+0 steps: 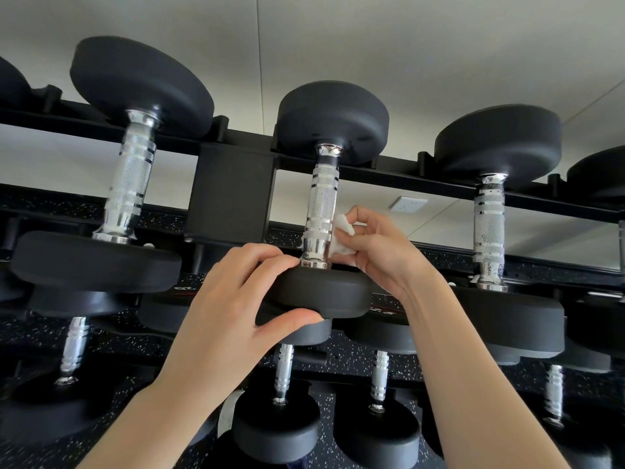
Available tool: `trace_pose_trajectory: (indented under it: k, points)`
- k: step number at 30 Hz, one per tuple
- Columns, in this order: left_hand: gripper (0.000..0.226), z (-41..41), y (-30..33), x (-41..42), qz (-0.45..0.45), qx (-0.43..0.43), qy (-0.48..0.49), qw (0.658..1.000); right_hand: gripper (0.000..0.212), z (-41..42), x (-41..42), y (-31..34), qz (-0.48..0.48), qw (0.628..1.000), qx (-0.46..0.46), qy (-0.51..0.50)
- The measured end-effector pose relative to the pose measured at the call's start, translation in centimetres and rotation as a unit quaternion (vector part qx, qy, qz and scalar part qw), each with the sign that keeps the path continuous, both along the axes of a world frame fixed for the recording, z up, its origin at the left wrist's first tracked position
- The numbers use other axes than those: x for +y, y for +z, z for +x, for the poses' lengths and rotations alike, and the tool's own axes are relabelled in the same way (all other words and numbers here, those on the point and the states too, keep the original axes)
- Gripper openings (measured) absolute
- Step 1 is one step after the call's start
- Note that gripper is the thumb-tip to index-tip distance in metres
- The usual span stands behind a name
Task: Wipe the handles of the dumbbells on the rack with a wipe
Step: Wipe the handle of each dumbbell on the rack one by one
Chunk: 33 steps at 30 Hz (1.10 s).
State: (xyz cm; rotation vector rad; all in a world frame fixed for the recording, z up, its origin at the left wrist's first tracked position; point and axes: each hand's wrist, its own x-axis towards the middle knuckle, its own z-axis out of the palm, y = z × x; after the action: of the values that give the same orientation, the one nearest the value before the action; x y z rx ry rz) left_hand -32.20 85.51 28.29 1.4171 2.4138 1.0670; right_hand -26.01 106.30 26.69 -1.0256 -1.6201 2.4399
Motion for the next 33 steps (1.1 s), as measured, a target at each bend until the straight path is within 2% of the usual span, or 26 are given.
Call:
trace_pose_trajectory:
  k: [7,10,13,15,17,21,25,28,30,33]
  points:
    - [0.051,-0.1,-0.1,0.0,-0.004,-0.005,-0.004,1.0,0.025,1.0,-0.4,1.0,0.064,0.997,-0.028,0.041]
    - [0.051,-0.1,-0.1,0.0,0.0,-0.008,-0.004,1.0,0.024,1.4,-0.5,1.3,0.135,0.988,-0.048,0.061]
    - [0.052,-0.1,0.0,0.0,0.005,-0.01,-0.002,1.0,0.013,1.8,-1.0,1.8,0.194,0.977,-0.043,0.075]
    - [0.053,-0.1,0.0,0.1,0.007,-0.009,0.0,1.0,0.016,2.0,-1.3,2.6,0.233,0.968,-0.037,0.082]
    - [0.054,-0.1,0.0,0.2,0.012,-0.012,0.002,1.0,0.017,2.1,-1.4,3.5,0.287,0.952,-0.044,0.094]
    - [0.055,-0.2,-0.2,0.1,0.028,-0.036,0.005,0.999,0.002,2.1,-1.6,4.7,0.388,0.912,-0.071,0.116]
    - [0.059,-0.1,-0.4,-0.1,0.038,-0.064,0.023,0.997,0.018,1.0,-2.6,5.9,0.414,0.888,-0.088,0.178]
    - [0.057,-0.1,-0.4,-0.3,0.049,-0.073,0.027,0.996,0.012,0.3,-2.3,6.5,0.432,0.855,-0.111,0.266]
    - [0.057,-0.2,-0.5,-0.3,0.053,-0.073,0.026,0.996,0.018,0.0,-2.1,6.4,0.453,0.837,-0.131,0.277]
    - [0.056,-0.3,-0.5,-0.3,0.054,-0.076,0.026,0.995,0.016,-1.0,-2.7,6.7,0.487,0.812,-0.163,0.277]
